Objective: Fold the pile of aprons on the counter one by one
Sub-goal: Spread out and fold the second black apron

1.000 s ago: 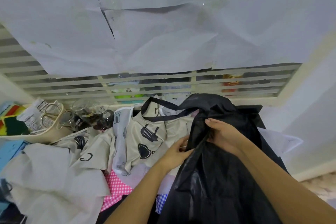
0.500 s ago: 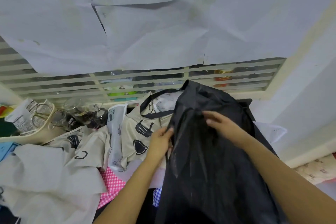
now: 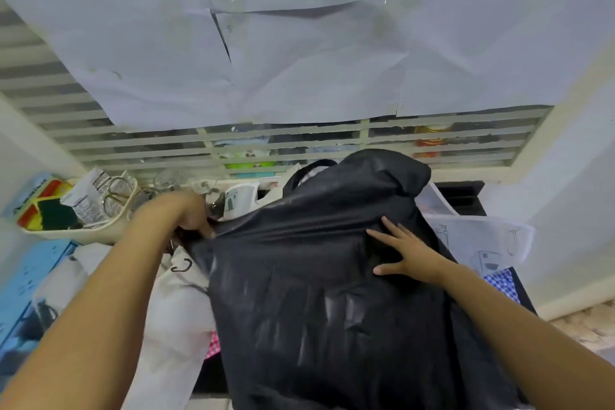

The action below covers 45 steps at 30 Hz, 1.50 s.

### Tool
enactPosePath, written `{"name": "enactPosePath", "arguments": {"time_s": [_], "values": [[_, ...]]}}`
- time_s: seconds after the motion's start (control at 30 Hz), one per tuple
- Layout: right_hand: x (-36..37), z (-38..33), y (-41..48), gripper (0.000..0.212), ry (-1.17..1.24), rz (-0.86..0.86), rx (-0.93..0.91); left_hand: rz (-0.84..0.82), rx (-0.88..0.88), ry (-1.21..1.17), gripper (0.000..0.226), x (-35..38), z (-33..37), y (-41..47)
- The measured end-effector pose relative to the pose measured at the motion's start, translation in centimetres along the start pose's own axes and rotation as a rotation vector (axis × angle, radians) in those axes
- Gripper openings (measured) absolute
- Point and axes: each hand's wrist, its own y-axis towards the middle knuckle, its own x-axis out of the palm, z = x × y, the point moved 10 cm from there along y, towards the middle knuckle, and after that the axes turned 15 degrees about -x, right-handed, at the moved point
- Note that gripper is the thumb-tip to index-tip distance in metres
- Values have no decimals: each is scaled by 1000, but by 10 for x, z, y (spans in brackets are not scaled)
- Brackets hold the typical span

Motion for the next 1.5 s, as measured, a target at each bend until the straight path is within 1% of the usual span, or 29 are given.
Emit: {"name": "enactPosePath", "arguments": {"time_s": [0.03,0.1,0.13,0.17,0.2,0.23,0.3,0.33,0.4,0.47,0.5,0.53,0.6,0.63,0.67,0.73,0.77,0.83,0.9,0.93,1.03,1.07,1.13,1.23,1.3,1.37,1.4,1.43,1.5], "values": [[-9,-4,1,76,28,94,-31,-7,-60,96,38,12,-6,12],[-39,0,-6,60,-5,398,-1,31,-104,126,39,29,-5,28],[-50,8,-15,62,-41,523,85,68,-88,49,37,35,3,30],[-56,18,-23,70,-48,594,191,104,-45,-95,37,39,16,32],[-56,28,-29,80,-28,611,290,120,-1,-295,39,42,31,29],[-52,39,-31,90,1,588,364,140,49,-486,41,44,45,24],[-46,54,-34,98,75,548,442,175,152,-706,47,47,80,11],[-45,60,-34,93,131,558,450,170,180,-751,55,49,95,6],[-45,64,-34,67,217,556,436,212,215,-804,69,45,118,0],[-48,61,-29,42,240,517,377,310,225,-831,67,32,131,-6],[-52,58,-27,36,248,501,342,329,236,-813,66,27,139,-6],[-56,52,-26,32,254,478,299,301,246,-774,68,27,149,-4],[-59,43,-23,28,300,418,225,152,237,-683,73,38,168,7],[-59,41,-23,26,342,392,208,79,229,-646,69,44,175,12],[-59,40,-26,25,389,367,202,32,238,-630,56,48,181,16],[-55,38,-32,30,522,323,224,-11,260,-697,21,45,187,21],[-51,39,-36,31,623,306,252,-41,270,-741,17,43,189,21],[-42,44,-41,25,833,280,326,-83,298,-788,24,37,193,21],[-33,52,-44,25,910,263,405,-86,289,-810,25,30,190,26],[-31,56,-44,26,855,243,422,-96,273,-874,24,25,186,30],[-40,58,-40,35,612,190,370,-177,187,-1242,16,7,169,47],[-44,58,-39,36,547,171,363,-182,167,-1322,12,-1,164,54],[-51,61,-40,29,351,96,389,-150,151,-1391,15,-15,157,65],[-57,66,-48,13,96,-75,522,-94,166,-1482,18,-30,157,72],[-82,66,-49,10,-102,-62,575,-2,182,-1593,18,-45,152,71],[-118,68,-49,24,-237,34,620,128,201,-1704,21,-62,140,68],[-133,69,-49,26,-281,58,636,186,203,-1743,22,-71,132,64],[-147,67,-51,22,-321,64,655,247,199,-1772,24,-78,124,63],[-168,72,-60,5,-363,95,722,337,176,-1744,24,-87,111,58]]}}
